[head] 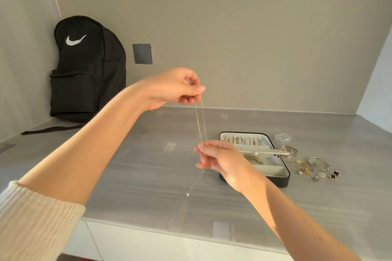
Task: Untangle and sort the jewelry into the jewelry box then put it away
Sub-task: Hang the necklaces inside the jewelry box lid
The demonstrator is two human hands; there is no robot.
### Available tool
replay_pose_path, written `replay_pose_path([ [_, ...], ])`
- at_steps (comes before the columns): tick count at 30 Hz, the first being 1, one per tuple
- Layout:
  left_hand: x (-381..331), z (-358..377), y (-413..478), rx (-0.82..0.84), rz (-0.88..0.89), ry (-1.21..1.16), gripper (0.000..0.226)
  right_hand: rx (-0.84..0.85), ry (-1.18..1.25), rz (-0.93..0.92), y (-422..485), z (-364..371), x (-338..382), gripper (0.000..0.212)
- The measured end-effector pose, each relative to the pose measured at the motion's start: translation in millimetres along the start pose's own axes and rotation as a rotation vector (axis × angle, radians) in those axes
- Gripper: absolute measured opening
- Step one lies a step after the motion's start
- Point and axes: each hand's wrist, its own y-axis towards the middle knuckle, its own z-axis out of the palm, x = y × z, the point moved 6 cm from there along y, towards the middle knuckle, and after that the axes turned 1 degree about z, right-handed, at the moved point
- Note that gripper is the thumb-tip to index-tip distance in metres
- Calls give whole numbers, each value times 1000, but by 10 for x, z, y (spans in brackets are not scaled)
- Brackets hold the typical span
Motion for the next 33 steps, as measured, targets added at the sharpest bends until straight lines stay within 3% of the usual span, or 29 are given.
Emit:
replay_pose_path([
  [7,-67,17,30,-141,-11,-186,13,-108,249,137,-599,-638,-269,18],
  [14,180,189,208,-302,-75,-488,19,-257,481,-45,-837,-1199,225,9],
  [17,391,398,309,-339,-157,-645,22,-395,423,-203,-825,-1486,484,10],
  [20,548,667,428,-335,-225,-754,21,-421,399,-321,-744,-1652,808,10],
  [23,649,860,589,-301,-263,-766,20,-405,411,-379,-583,-1692,1119,35],
  [26,752,1072,752,-217,-332,-689,17,-405,315,-368,-319,-1591,1334,28],
  [33,951,1544,1030,-68,-444,-610,13,-276,-190,-257,204,-1236,1673,23],
])
